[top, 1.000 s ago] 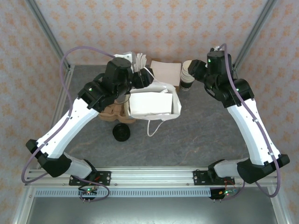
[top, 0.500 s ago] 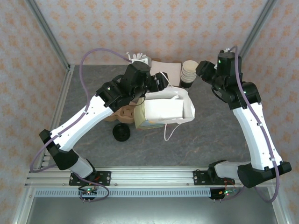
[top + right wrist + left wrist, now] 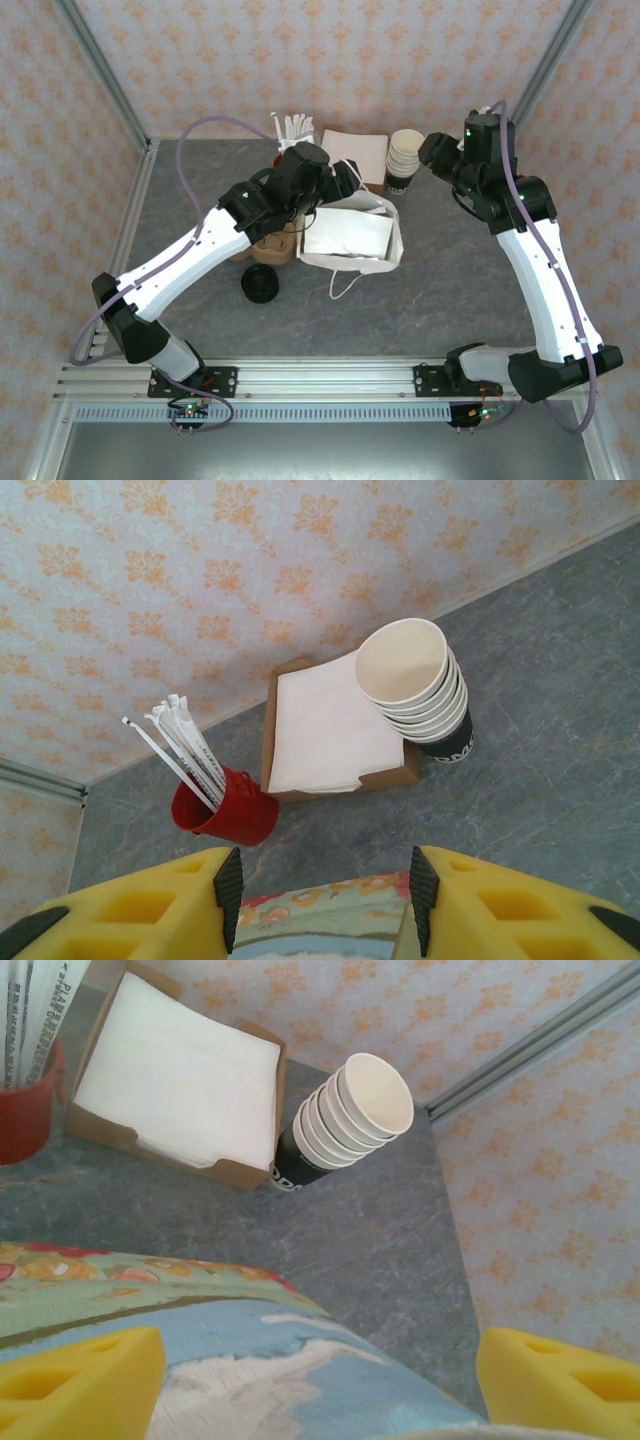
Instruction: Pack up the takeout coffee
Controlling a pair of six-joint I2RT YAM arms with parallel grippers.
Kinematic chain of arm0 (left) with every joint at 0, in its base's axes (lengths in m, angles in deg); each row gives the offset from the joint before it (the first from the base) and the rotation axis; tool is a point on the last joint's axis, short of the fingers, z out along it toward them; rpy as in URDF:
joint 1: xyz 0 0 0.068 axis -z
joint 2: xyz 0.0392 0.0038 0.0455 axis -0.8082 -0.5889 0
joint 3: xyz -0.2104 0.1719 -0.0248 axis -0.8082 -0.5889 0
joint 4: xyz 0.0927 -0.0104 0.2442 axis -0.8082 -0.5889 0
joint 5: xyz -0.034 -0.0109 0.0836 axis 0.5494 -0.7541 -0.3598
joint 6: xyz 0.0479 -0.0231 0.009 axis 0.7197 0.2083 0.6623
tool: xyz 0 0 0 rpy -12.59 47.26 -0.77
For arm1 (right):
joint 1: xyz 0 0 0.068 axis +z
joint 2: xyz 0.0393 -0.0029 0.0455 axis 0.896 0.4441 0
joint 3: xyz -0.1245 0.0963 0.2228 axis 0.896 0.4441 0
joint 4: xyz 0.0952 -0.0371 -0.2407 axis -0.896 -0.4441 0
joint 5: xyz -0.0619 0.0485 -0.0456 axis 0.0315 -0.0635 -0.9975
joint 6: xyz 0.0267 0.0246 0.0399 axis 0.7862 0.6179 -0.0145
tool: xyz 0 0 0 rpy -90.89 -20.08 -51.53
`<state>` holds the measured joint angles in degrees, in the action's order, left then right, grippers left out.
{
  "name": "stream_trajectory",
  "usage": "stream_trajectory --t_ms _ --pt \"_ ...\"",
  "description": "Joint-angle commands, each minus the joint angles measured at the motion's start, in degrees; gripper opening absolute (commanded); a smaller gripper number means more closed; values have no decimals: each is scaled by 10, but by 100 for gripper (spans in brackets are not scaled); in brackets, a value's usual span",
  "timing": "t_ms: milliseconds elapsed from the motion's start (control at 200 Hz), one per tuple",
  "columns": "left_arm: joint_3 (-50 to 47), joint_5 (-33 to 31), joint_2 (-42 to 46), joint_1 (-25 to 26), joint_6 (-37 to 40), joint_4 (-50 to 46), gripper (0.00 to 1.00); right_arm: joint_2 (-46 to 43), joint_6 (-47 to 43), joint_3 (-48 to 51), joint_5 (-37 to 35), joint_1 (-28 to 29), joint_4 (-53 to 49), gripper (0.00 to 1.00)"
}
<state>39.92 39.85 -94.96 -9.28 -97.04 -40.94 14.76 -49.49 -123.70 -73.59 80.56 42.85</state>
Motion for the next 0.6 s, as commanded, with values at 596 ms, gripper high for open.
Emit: stream_trajectory --t_ms 596 --pt "45 -26 -75 -51 16 -31 94 11 6 11 24 -13 0 50"
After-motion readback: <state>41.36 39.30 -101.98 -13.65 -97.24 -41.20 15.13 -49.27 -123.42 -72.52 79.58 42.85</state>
